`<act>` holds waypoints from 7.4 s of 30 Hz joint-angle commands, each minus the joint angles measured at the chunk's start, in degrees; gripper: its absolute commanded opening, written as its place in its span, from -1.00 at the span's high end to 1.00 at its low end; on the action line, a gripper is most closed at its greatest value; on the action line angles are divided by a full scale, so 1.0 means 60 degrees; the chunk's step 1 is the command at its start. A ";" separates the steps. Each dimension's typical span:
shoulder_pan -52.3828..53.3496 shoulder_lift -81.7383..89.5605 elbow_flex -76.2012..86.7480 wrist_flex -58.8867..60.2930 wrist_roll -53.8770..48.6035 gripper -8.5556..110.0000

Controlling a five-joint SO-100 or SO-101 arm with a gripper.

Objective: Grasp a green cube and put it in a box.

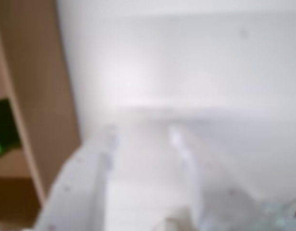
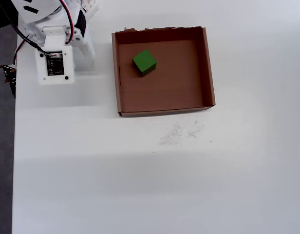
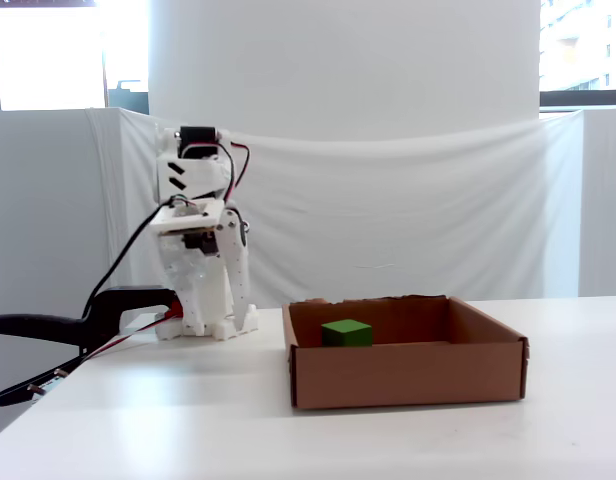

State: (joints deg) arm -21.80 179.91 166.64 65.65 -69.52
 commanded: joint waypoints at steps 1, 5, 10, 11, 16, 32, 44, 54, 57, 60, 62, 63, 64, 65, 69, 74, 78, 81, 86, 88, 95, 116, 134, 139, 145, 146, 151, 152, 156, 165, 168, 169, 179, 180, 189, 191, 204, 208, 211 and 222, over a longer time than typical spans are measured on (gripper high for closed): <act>0.0059 0.0381 0.0205 -0.0044 -0.0220 0.62; 0.0190 0.0396 0.0586 -0.0205 -0.0293 0.62; 0.0366 0.0396 0.0586 0.0176 -0.0322 0.61; 0.0410 0.0396 0.0586 0.0308 -0.0322 0.60; 0.0615 0.0396 0.0601 0.0981 -0.0234 0.60; 0.0425 0.0410 0.0615 0.0981 -0.0073 0.58; 0.0410 0.0410 0.0615 0.1025 0.0293 0.50; 0.0410 0.0410 0.0615 0.1025 0.0308 0.50; 0.0410 0.0410 0.0615 0.1025 0.0308 0.50; 0.0410 0.0410 0.0615 0.1025 0.0308 0.50; 0.0410 0.0410 0.0615 0.1025 0.0308 0.50; 0.0410 0.0410 0.0615 0.1025 0.0308 0.50; 0.0410 0.0410 0.0615 0.1025 0.0308 0.50; 0.0410 0.0410 0.0615 0.1025 0.0308 0.50; 0.0410 0.0410 0.0615 0.1025 0.0308 0.50; 0.0410 0.0410 0.0615 0.1025 0.0308 0.50; 0.0410 0.0410 0.0615 0.1025 0.0322 0.50; 0.0396 0.0410 0.0615 0.1025 0.0322 0.50; 0.0396 0.0410 0.0615 0.1025 0.0322 0.50; 0.0396 0.0410 0.0615 0.1025 0.0337 0.50; 0.0396 0.0410 0.0615 0.1025 0.0337 0.50; 0.0396 0.0410 0.0615 0.1025 0.0352 0.50; 0.0396 0.0410 0.0615 0.1025 0.0381 0.50; 0.0396 0.0410 0.0615 0.1011 0.0396 0.50; 0.0396 0.0410 0.0615 0.1011 0.0396 0.50; 0.0396 0.0410 0.0615 0.1011 0.0396 0.50; 0.0396 0.0410 0.0615 0.1011 0.0410 0.50; 0.0396 0.0410 0.0615 0.1011 0.0410 0.50; 0.0396 0.0410 0.0615 0.1011 0.0410 0.50; 0.0396 0.0410 0.0615 0.1011 0.0425 0.50; 0.0396 0.0410 0.0615 0.1011 0.0425 0.50; 0.0396 0.0410 0.0615 0.1011 0.0425 0.50; 0.0396 0.0410 0.0615 0.1011 0.0454 0.50; 0.0396 0.0410 0.0615 0.1011 0.0454 0.50; 0.0396 0.0410 0.0615 0.1011 0.0469 0.50; 0.0396 0.0410 0.0615 0.1011 0.0469 0.50; 0.0396 0.0410 0.0615 0.1011 0.0498 0.50; 0.0396 0.0410 0.0615 0.0996 0.0513 0.50; 0.0396 0.0410 0.0615 0.0996 0.0513 0.50; 0.0396 0.0410 0.0615 0.0996 0.0542 0.50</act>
State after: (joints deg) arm -18.81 182.29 170.60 71.10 -66.62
